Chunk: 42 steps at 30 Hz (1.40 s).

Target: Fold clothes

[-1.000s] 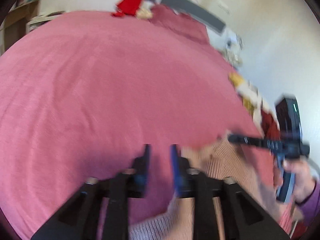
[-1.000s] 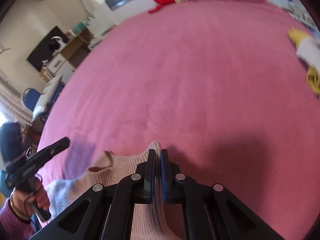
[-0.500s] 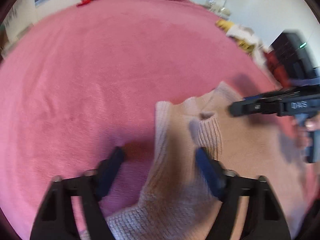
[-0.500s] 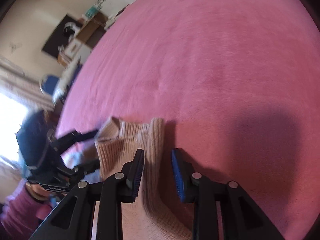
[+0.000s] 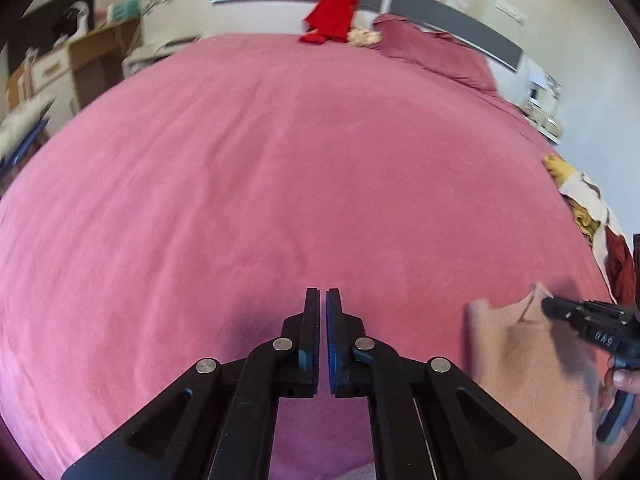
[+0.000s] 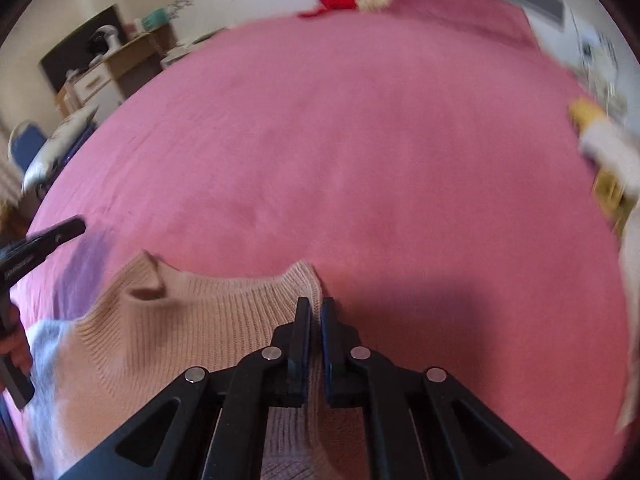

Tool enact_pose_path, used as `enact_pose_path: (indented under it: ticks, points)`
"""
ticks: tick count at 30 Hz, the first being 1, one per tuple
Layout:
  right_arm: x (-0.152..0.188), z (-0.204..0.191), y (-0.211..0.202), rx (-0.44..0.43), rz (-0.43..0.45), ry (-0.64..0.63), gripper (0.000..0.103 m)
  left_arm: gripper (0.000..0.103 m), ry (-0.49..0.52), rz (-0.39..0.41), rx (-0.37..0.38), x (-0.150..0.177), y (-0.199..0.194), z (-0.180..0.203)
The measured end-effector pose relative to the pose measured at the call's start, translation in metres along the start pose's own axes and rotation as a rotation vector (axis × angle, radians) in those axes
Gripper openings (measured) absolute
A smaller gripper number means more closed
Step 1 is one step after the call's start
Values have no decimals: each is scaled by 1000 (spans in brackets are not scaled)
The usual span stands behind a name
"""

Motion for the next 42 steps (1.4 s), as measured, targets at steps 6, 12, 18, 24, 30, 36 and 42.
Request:
enact_pose_path:
  ticks: [6, 12, 18, 24, 30, 36, 42]
  points:
    - [-25, 30, -54, -37, 147, 173, 26, 59, -22, 140, 222, 8, -66, 41]
    - [28, -49, -102, -277, 131, 52, 26, 79, 161, 156, 362, 55, -101, 111]
    - [90, -101, -58, -454, 18, 98, 23, 79, 214, 12, 273, 97, -51, 118]
    - [59, -56, -16, -344, 51, 171, 5, 81, 225, 9, 102, 70, -14, 87]
    - [29, -48, -13, -199, 53, 57, 3, 94, 173, 4, -45, 44, 3, 37]
    - [52, -112, -42, -401, 15, -40, 18, 94, -41, 144, -11, 31, -54, -16]
    - [43, -96, 9, -328, -41, 79, 4, 94, 56, 120, -29, 81, -98, -39]
Point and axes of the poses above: each gripper's, at about its wrist camera, not at the fingertips, and y roughly the way its jaws point, z to its right, x to its underside, the point moved 10 cm from there along y, roughly the way its jaws point, and after that the axes turned 11 degrees about z, right-handed, at the moved point
